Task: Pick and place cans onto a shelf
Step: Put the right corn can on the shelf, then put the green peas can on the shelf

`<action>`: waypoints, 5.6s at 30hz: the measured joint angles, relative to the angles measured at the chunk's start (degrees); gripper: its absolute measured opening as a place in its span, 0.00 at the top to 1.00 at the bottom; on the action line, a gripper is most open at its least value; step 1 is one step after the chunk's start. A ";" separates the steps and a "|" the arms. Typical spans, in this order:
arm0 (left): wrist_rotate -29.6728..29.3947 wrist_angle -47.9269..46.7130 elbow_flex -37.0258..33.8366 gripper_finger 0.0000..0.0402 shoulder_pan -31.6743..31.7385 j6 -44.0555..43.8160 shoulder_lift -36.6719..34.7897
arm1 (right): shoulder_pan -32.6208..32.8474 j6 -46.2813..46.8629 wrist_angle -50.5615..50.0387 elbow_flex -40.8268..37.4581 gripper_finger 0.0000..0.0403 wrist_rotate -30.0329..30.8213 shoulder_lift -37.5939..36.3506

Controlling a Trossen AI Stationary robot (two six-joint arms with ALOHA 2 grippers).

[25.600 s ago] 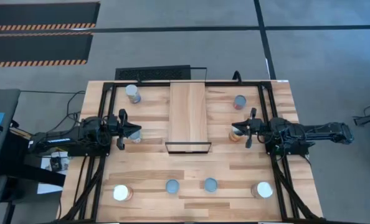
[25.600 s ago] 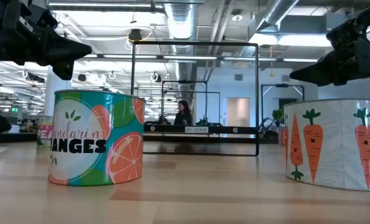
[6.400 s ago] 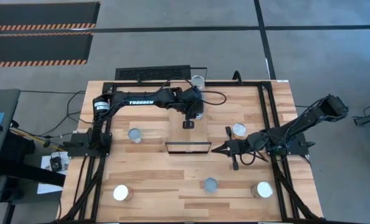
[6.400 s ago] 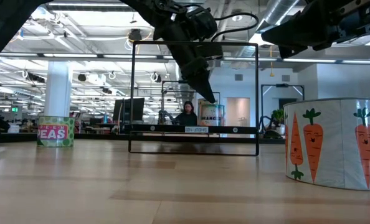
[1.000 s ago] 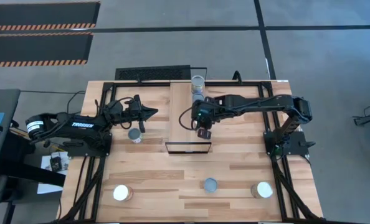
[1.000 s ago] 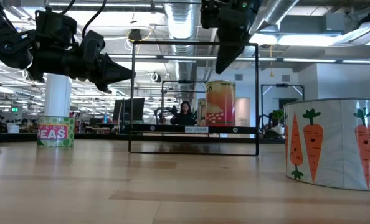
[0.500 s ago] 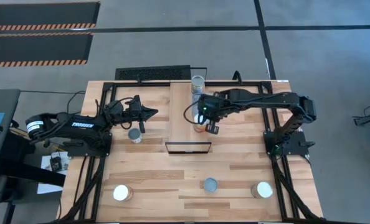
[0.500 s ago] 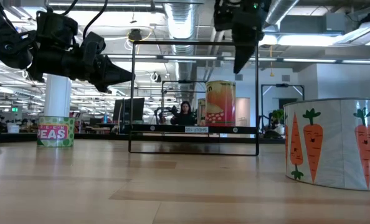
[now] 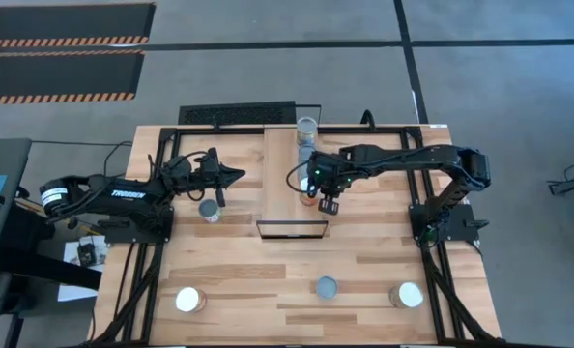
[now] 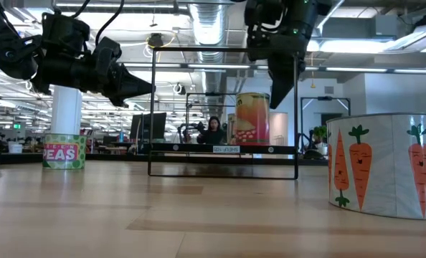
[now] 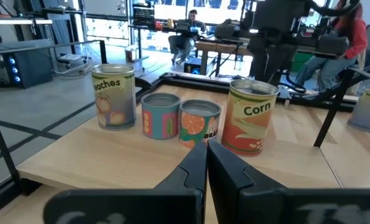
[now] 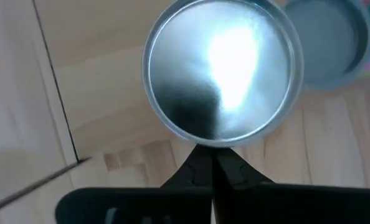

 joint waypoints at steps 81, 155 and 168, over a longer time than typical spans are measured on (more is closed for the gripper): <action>-25.62 -92.72 40.78 1.00 -31.42 -9.66 -0.28 | 7.93 -7.64 96.72 -74.93 0.98 8.62 -43.36; -6.69 -70.74 49.93 1.00 -1.31 23.22 20.83 | 1.95 -8.45 94.73 -73.88 0.98 11.22 -43.30; -6.23 -80.42 69.32 1.00 -0.19 24.39 37.46 | 1.95 -8.42 93.55 -73.81 0.98 11.16 -43.30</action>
